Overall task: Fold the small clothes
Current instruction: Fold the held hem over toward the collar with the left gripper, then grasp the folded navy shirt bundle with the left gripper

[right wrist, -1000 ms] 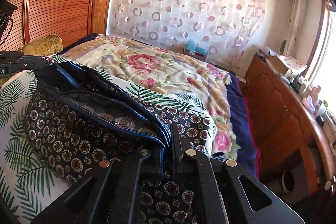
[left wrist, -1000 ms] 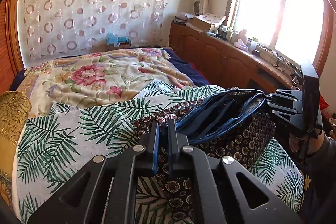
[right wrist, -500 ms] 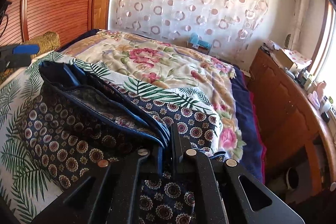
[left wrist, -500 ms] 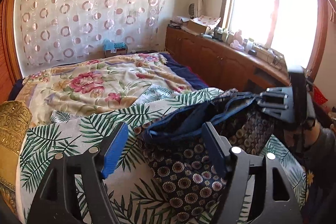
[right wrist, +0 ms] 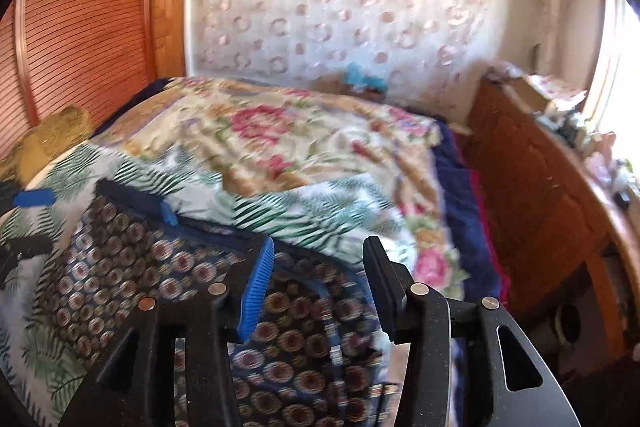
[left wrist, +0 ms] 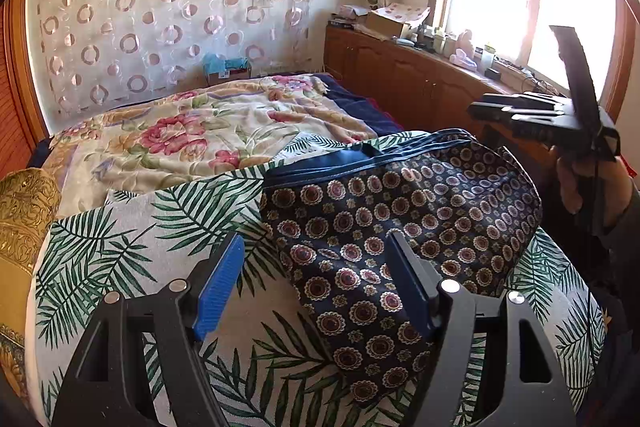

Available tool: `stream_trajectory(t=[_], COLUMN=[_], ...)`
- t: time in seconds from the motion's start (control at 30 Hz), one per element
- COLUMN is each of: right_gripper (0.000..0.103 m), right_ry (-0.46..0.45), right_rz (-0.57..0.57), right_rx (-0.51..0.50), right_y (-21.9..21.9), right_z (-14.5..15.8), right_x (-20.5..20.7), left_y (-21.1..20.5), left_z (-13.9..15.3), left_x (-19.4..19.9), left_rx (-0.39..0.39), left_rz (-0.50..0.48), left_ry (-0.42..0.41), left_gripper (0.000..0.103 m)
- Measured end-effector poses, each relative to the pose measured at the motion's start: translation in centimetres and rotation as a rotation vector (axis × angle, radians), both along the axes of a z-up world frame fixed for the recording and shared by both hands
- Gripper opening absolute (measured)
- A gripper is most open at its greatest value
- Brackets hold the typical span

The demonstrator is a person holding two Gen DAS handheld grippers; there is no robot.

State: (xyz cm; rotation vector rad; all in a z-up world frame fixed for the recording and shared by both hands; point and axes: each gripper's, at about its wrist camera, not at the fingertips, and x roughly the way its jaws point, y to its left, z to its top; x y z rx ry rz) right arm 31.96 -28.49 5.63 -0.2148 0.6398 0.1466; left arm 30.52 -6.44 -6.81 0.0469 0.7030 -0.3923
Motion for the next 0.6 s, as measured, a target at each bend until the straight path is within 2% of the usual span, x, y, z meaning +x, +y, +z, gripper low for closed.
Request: stream_trajectory(t=[0.1,0.2,0.37,0.43,0.5,0.6], right_gripper=[0.048,0.051,0.053,0.053,0.053,0.053], right_ry=[0.029,0.052,0.1,0.11,0.117,0.131], right_rz=[0.007,0.012,-0.004,-0.013,-0.021,-0.028], right_rx=[0.067,0.075,0.076,0.078,0.081,0.088], right_y=[-0.7,-1.1,-2.0,-2.4,-2.7,-3.3], right_z=[0.1,-0.4,-1.1,-1.1,-1.2,-1.3], right_x=[-1.0,-2.0,-2.9,-3.1,-3.1,-3.2], left_y=[0.2,0.5,0.5,0.1,0.0,-0.1], left_z=[-0.2,-0.6,-2.0,-2.6,-3.1,-3.4], left_x=[0.3,1.2,3.7,4.5,5.0,5.8], left_rx=[-0.006,-0.007,-0.014,-0.009,-0.008,-0.023], left_rz=[0.007,0.015,0.014,0.001,0.005,0.006], left_ry=[0.016,0.035,0.121,0.152,0.18,0.212], left_gripper=[0.073,0.073,0.073,0.064,0.059,0.059])
